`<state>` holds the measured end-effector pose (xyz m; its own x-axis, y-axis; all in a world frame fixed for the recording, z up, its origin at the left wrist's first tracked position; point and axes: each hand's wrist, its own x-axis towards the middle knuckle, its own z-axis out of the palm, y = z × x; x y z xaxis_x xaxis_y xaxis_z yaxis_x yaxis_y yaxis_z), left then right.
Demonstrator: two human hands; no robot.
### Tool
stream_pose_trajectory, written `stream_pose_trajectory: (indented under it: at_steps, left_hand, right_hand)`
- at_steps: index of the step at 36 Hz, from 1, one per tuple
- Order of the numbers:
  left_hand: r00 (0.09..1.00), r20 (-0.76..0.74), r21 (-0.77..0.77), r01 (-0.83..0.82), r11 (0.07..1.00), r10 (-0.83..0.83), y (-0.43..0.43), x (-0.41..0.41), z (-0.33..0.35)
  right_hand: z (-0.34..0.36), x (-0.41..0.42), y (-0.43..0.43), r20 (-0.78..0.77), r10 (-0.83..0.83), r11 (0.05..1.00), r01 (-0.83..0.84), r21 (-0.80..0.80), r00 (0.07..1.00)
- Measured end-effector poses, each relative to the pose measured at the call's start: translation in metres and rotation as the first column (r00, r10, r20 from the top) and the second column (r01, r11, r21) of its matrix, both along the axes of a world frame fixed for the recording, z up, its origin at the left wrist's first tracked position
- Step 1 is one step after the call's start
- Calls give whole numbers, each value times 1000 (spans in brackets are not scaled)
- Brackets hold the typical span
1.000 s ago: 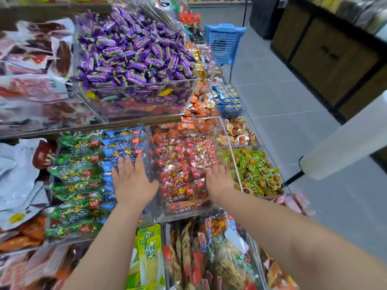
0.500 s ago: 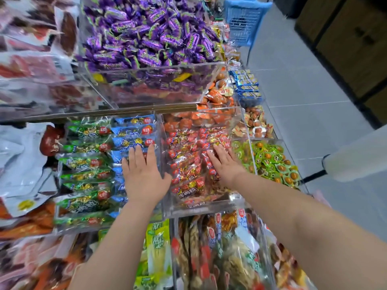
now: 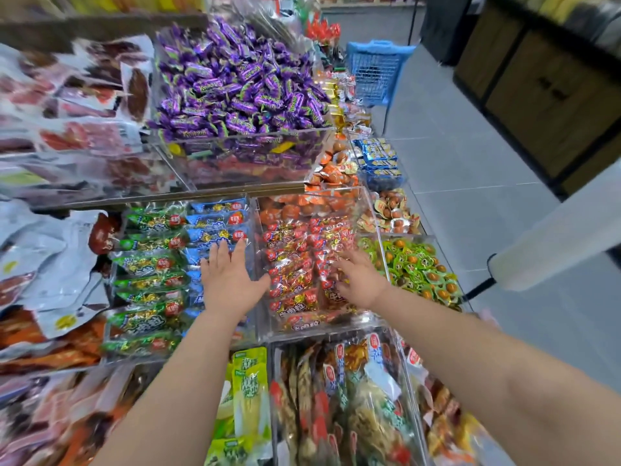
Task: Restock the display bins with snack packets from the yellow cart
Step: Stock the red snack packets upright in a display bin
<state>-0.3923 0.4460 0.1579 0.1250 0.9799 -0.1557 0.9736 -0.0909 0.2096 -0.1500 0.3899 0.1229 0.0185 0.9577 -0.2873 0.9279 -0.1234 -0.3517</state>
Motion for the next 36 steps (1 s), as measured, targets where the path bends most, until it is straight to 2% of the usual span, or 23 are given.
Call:
stream_pose_trajectory:
  at_steps: [2, 5, 7, 10, 12, 14, 16, 18, 21, 24, 27, 29, 33, 36]
  left_hand:
    - [985, 169, -10, -26, 1000, 27, -1, -1, 3]
    - [902, 432, 42, -5, 999, -13, -13, 0, 9]
    - [848, 522, 120, 37, 992, -95, -26, 5, 13]
    - [782, 606, 61, 138, 989, -147, -51, 18, 15]
    - [764, 592, 82, 261, 962, -258, -68, 29, 9]
    - [739, 524, 125, 424, 897, -423, -86, 42, 1]
    - [690, 528, 46, 559, 828, -495, -108, 57, -6]
    - [679, 570, -115, 623, 773, -463, -131, 72, -17]
    - [735, 554, -362, 635, 683, -391, -170, 87, -42]
    - [727, 465, -477, 686, 550, -504, -215, 92, -67]
    - [691, 416, -572, 704, 422, -591, -258, 94, -83]
    - [725, 407, -652, 656, 379, -556, -284, 95, -93]
    - [830, 327, -797, 499, 340, -452, -335, 100, -112]
    - [833, 271, -824, 460, 332, -482, -372, 105, -127]
  right_hand:
    - [9, -4, -12, -101, -73, 997, 75, 23, 992]
    - [22, -12, -34, -253, -194, 976, 213, 50, 948]
    - [27, -20, -55, -419, -306, 932, 359, 49, 855]
    - [28, -28, -90, -547, -456, 833, 554, 17, 703]
    - [22, -29, -116, -579, -521, 782, 622, -31, 627]
    - [13, -31, -147, -608, -593, 718, 688, -105, 527]
    - [1, -32, -183, -610, -681, 625, 755, -197, 405]
    - [-15, -36, -224, -579, -759, 529, 800, -283, 297]
    - [-38, -45, -288, -507, -843, 404, 834, -375, 180]
    - [-56, -57, -353, -422, -903, 293, 835, -465, 82]
    - [-66, -75, -420, -370, -914, 93, 802, -590, -167]
    - [-69, -91, -463, -354, -879, -29, 776, -630, -321]
    - [-76, -123, -541, -294, -732, -254, 646, -720, -614]
    - [-81, -145, -595, -272, -595, -347, 547, -762, -756]
